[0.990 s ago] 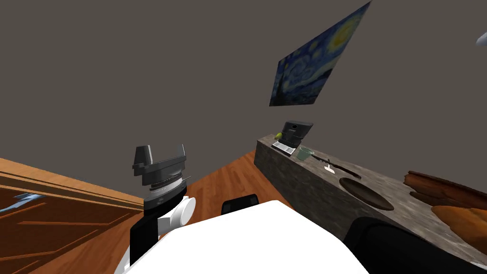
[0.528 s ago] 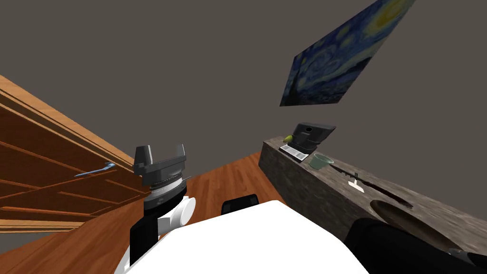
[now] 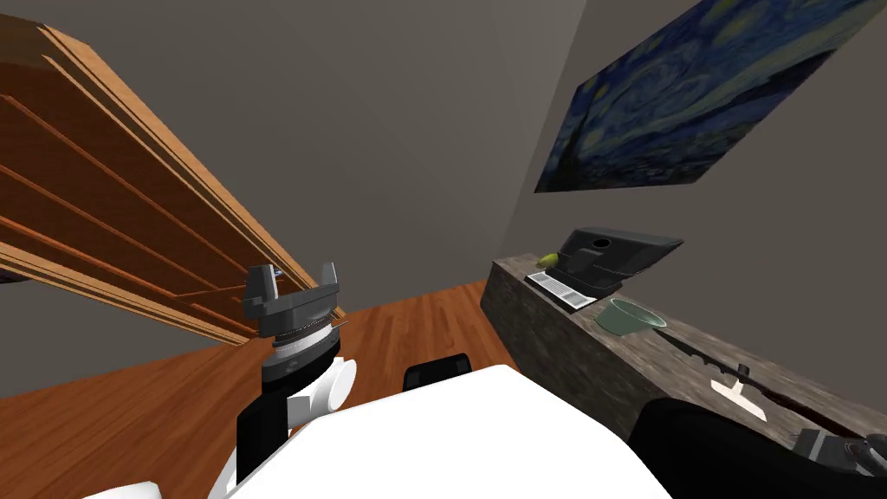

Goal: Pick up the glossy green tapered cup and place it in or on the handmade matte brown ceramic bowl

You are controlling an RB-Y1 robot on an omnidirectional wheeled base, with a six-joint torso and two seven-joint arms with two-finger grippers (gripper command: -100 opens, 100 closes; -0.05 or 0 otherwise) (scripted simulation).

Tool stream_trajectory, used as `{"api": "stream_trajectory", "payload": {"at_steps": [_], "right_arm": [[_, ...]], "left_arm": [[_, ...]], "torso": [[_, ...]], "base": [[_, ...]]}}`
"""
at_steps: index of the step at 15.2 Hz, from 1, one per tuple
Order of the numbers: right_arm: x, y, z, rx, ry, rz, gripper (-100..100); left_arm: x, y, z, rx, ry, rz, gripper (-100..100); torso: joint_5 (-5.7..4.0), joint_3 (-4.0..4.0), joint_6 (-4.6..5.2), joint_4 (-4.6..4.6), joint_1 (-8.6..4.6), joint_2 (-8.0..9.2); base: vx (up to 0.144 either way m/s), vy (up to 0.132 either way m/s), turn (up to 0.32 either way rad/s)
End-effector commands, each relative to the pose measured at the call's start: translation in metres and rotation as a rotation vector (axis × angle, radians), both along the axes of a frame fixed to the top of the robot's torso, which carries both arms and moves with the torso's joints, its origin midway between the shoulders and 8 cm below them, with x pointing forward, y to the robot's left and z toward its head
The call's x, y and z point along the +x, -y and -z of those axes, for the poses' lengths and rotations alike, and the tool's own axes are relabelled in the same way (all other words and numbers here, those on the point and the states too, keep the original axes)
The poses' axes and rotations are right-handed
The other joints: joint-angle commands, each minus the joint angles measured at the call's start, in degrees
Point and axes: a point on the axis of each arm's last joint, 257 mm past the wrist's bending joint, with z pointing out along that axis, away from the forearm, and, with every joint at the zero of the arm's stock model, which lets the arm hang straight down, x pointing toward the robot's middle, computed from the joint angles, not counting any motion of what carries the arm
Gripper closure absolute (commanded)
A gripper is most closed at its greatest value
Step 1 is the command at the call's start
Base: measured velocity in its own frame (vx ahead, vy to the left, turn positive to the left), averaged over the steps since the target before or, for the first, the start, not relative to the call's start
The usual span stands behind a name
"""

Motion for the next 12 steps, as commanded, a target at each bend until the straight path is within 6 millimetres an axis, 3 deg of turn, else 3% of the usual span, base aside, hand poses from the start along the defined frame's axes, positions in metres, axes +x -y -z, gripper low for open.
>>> {"api": "stream_trajectory", "payload": {"at_steps": [1,3,4,9,12], "right_arm": [[0.004,0.017,-0.018,-0.043,-0.037,-0.035,-100],[0.004,0.017,-0.018,-0.043,-0.037,-0.035,-100],[0.006,0.033,-0.036,-0.085,-0.076,-0.067,-100],[0.013,0.055,-0.066,-0.142,-0.152,-0.134,-100],[0.01,0.046,-0.06,-0.109,-0.17,-0.152,-100]], "left_arm": [[0.0,0.0,0.0,0.0,0.0,0.0,0],[0.0,0.0,0.0,0.0,0.0,0.0,0],[0.0,0.0,0.0,0.0,0.0,0.0,0],[0.0,0.0,0.0,0.0,0.0,0.0,0],[0.0,0.0,0.0,0.0,0.0,0.0,0]], "torso": [[0.0,0.0,0.0,0.0,0.0,0.0],[-0.04,0.02,0.16,0.02,-0.06,0.03],[-0.04,0.03,0.21,0.03,0.02,0.03],[-0.04,0.01,0.03,0.01,-0.1,0.02],[-0.12,0.06,0.06,0.03,-0.39,0.09]], "base": [[-0.04,-0.081,0.382],[-0.031,-0.054,0.047],[-0.026,-0.028,0.23],[-0.048,-0.077,0.393],[-0.066,-0.148,0.438]]}}
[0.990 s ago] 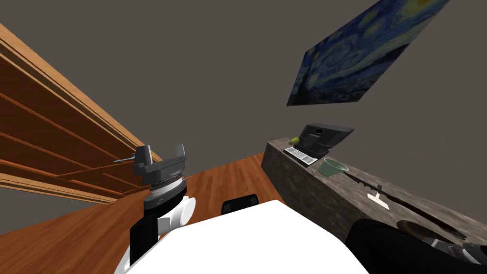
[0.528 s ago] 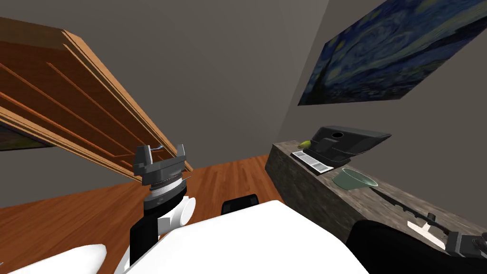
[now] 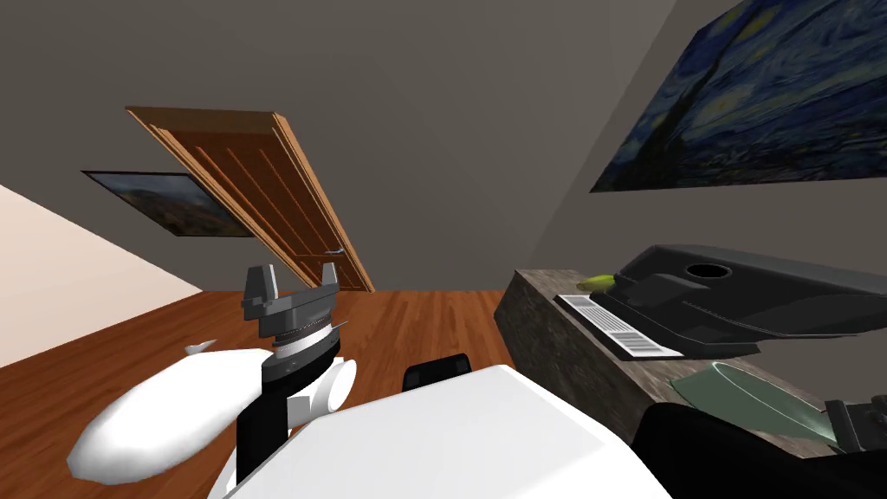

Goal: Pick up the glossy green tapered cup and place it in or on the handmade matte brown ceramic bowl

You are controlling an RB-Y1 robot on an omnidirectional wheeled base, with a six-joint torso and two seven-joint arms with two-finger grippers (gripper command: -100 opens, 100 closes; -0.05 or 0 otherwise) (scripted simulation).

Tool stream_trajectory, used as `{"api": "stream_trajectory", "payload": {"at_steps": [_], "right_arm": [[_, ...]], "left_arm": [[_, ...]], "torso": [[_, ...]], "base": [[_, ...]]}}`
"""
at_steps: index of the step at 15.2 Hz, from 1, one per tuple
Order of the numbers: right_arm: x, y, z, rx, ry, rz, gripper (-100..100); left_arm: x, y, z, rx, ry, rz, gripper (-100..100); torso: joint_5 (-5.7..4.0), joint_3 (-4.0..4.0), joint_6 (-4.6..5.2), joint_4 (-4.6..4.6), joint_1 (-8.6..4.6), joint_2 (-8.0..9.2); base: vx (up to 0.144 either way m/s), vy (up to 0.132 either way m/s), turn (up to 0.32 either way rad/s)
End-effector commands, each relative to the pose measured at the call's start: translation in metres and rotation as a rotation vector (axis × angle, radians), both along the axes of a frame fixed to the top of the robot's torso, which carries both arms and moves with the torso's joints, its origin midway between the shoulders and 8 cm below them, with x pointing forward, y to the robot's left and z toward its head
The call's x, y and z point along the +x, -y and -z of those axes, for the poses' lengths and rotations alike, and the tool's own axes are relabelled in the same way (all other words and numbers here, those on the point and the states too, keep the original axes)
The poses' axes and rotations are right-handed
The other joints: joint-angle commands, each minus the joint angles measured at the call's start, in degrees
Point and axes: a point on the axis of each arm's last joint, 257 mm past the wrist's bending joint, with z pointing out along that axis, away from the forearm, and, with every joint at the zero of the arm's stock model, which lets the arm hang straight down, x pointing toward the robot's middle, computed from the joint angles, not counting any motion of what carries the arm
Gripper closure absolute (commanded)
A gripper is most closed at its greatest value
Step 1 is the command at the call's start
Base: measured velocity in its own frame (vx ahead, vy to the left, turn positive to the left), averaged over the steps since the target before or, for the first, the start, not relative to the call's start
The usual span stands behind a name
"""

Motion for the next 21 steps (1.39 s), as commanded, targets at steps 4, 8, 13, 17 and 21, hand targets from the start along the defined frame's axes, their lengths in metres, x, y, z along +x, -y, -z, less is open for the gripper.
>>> {"api": "stream_trajectory", "payload": {"at_steps": [4,8,13,17,21], "right_arm": [[-0.011,0.0,0.008,-0.005,0.006,0.003,-100],[-0.008,-0.002,0.007,0.003,0.003,0.002,100],[0.004,0.002,-0.005,0.005,-0.002,-0.011,100],[0.019,0.006,-0.019,0.007,-0.008,-0.026,100],[0.033,0.01,-0.031,0.008,-0.012,-0.041,100]], "left_arm": [[0.0,0.0,0.0,0.0,0.0,0.0,0],[0.0,0.0,0.0,0.0,0.0,0.0,0],[0.0,0.0,0.0,0.0,0.0,0.0,0],[0.0,0.0,0.0,0.0,0.0,0.0,0],[0.0,0.0,0.0,0.0,0.0,0.0,0]], "torso": [[0.05,-0.06,0.12,-0.02,0.36,-0.12],[0.16,-0.08,0.13,-0.02,0.68,-0.16],[0.17,-0.04,0.17,-0.01,0.69,-0.05],[0.29,0.28,0.31,0.11,0.98,0.48],[0.34,0.19,0.28,0.08,0.98,0.33]], "base": [[-0.021,-0.052,0.158],[-0.007,0.007,0.002],[-0.041,0.018,-0.041],[-0.137,0.058,-0.085],[-0.098,0.041,-0.067]]}}
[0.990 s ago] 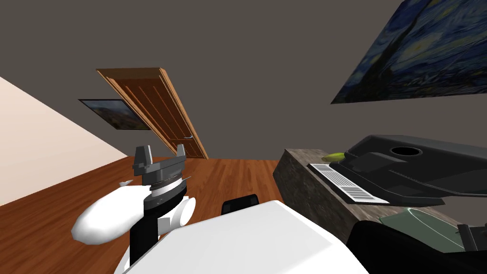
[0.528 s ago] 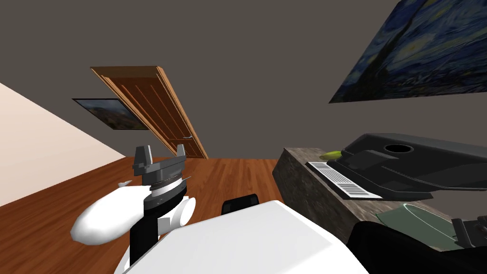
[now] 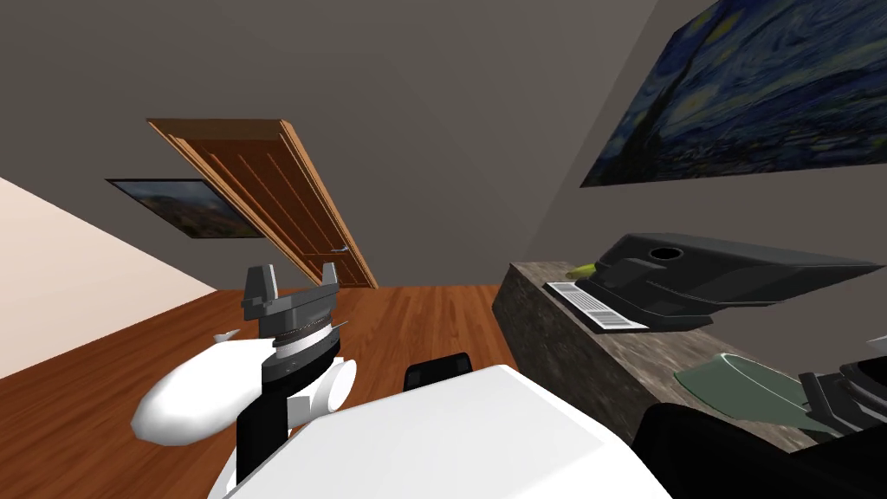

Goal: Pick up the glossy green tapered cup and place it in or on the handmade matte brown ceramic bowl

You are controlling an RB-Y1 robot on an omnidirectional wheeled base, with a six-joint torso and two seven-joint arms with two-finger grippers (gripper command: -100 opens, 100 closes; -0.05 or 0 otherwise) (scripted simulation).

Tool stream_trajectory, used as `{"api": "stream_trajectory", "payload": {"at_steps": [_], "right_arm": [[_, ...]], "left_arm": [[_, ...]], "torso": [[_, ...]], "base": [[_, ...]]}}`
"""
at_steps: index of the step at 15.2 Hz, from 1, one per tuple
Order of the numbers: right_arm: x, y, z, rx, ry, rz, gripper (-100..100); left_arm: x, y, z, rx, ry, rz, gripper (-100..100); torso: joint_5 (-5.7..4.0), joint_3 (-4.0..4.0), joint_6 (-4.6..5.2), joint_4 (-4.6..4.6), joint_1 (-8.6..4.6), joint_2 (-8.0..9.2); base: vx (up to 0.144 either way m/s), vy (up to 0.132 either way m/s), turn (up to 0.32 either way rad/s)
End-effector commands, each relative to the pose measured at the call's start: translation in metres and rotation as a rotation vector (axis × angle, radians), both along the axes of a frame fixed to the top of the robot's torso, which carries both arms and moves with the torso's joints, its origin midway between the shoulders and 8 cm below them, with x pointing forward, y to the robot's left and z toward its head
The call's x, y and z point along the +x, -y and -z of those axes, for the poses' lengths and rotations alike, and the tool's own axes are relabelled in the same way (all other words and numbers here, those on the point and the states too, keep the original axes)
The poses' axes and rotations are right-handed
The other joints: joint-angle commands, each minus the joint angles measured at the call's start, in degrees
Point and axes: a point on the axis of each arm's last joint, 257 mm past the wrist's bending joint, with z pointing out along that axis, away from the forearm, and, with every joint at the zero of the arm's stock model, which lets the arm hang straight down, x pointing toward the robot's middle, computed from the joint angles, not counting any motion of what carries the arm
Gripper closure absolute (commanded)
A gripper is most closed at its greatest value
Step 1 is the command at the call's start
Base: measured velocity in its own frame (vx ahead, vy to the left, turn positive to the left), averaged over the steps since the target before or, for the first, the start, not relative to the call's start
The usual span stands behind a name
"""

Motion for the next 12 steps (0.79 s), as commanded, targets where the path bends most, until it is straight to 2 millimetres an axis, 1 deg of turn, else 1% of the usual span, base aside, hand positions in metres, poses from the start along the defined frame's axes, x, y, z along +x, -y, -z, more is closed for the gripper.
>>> {"api": "stream_trajectory", "payload": {"at_steps": [1,3,4,5,6,8,9,11,12], "right_arm": [[0.009,0.003,-0.009,0.002,-0.003,-0.01,100],[0.021,0.005,-0.018,0.004,-0.005,-0.021,100],[0.021,0.005,-0.018,0.004,-0.005,-0.021,100],[0.018,0.005,-0.019,0.005,-0.019,-0.028,100],[0.021,0.005,-0.018,0.004,-0.005,-0.021,100],[0.034,0.006,-0.028,0.005,-0.006,-0.034,100],[0.034,0.006,-0.028,0.005,-0.006,-0.034,100],[0.047,0.007,-0.037,0.007,-0.007,-0.048,100],[0.047,0.007,-0.037,0.007,-0.007,-0.048,100]], "left_arm": [[0.0,0.0,0.0,0.0,0.0,0.0,0],[0.0,0.0,0.0,0.0,0.0,0.0,0],[0.0,0.0,0.0,0.0,0.0,0.0,0],[0.0,0.0,0.0,0.0,0.0,0.0,0],[0.0,0.0,0.0,0.0,0.0,0.0,0],[0.0,0.0,0.0,0.0,0.0,0.0,0],[0.0,0.0,0.0,0.0,0.0,0.0,0],[0.0,0.0,0.0,0.0,0.0,0.0,0],[0.0,0.0,0.0,0.0,0.0,0.0,0]], "torso": [[0.0,0.0,0.0,0.0,0.0,0.0],[0.06,0.05,0.02,0.02,0.03,0.1],[0.08,0.09,0.03,0.04,0.07,0.15],[0.07,0.08,0.02,0.04,0.09,0.12],[0.07,0.02,0.0,0.01,0.07,0.01],[0.09,-0.12,-0.06,-0.04,0.02,-0.23],[0.11,-0.11,-0.05,-0.04,0.04,-0.19],[0.15,-0.05,-0.02,-0.02,0.08,-0.09],[0.18,0.0,0.02,0.0,0.13,0.01]], "base": [[-0.122,0.043,-0.071],[-0.15,0.048,-0.089],[-0.124,0.048,-0.061],[-0.082,0.031,-0.023],[-0.045,0.017,-0.003],[-0.065,0.024,-0.049],[-0.1,0.026,-0.065],[-0.127,0.032,-0.085],[-0.129,0.038,-0.081]]}}
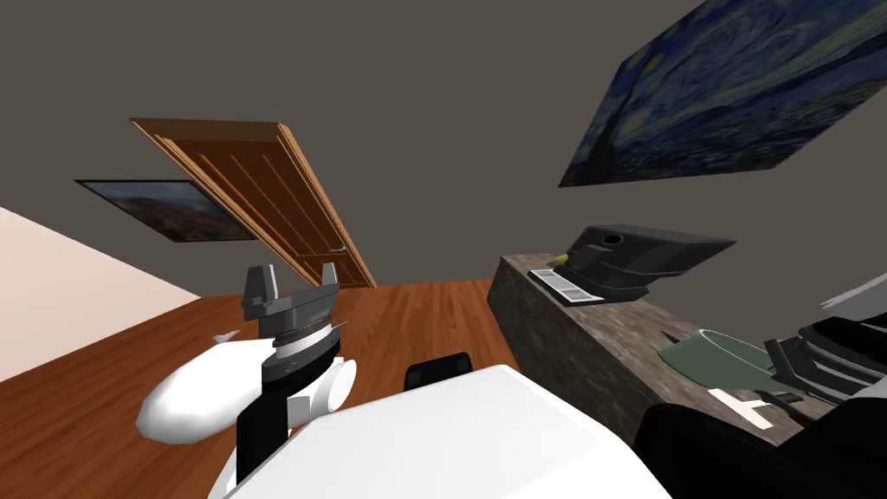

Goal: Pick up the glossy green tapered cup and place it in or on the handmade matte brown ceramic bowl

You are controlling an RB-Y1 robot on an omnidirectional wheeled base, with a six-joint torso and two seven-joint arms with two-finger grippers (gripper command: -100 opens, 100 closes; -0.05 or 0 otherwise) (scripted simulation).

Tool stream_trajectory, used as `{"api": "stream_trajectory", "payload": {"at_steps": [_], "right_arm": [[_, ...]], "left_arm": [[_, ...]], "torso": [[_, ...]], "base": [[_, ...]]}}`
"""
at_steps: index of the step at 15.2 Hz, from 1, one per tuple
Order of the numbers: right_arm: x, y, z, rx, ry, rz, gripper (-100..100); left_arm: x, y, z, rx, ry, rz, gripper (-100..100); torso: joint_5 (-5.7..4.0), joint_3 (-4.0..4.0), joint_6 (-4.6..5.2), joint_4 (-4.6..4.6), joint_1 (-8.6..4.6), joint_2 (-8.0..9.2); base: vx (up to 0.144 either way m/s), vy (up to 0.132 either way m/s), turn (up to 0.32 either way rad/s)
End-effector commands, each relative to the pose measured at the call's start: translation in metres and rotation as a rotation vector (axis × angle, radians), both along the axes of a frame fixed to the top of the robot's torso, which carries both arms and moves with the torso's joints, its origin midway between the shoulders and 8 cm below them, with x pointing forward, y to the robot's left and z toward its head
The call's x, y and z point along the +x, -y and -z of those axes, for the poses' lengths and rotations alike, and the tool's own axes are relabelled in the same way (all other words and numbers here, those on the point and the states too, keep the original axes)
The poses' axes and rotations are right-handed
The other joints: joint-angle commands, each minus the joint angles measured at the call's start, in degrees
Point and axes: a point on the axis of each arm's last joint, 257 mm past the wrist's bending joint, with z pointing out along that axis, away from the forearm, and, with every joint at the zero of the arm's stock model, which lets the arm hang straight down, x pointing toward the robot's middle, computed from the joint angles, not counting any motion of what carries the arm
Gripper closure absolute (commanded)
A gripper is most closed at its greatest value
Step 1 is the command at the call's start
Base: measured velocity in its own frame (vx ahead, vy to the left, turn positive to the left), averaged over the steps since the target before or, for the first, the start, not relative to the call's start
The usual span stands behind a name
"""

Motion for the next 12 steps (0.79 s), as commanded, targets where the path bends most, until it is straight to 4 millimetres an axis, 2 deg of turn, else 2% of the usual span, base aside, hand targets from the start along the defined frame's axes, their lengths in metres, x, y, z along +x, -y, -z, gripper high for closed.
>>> {"api": "stream_trajectory", "payload": {"at_steps": [1,5,6,8,10,12], "right_arm": [[0.017,0.0,-0.011,0.004,-0.002,-0.019,100],[0.025,0.0,-0.015,0.006,-0.003,-0.027,100],[0.039,-0.001,-0.024,0.008,-0.002,-0.042,100],[0.054,-0.002,-0.033,0.011,-0.002,-0.057,100],[0.054,-0.002,-0.033,0.011,-0.002,-0.057,100],[0.074,-0.005,-0.044,0.015,0.0,-0.079,100]], "left_arm": [[0.0,0.0,0.0,0.0,0.0,0.0,0],[0.0,0.0,0.0,0.0,0.0,0.0,0],[0.0,0.0,0.0,0.0,0.0,0.0,0],[0.0,0.0,0.0,0.0,0.0,0.0,0],[0.0,0.0,0.0,0.0,0.0,0.0,0],[0.0,0.0,0.0,0.0,0.0,0.0,0]], "torso": [[0.0,0.0,0.0,0.0,0.0,0.0],[0.07,0.06,0.01,0.03,0.17,0.09],[0.09,0.0,-0.01,0.01,0.13,-0.02],[0.15,0.05,0.02,0.02,0.2,0.09],[0.18,0.14,0.06,0.06,0.29,0.22],[0.2,0.06,0.04,0.03,0.22,0.09]], "base": [[-0.141,0.049,-0.119],[-0.127,0.048,-0.063],[-0.113,0.023,-0.091],[-0.186,0.061,-0.121],[-0.132,0.038,-0.055],[-0.138,0.029,-0.11]]}}
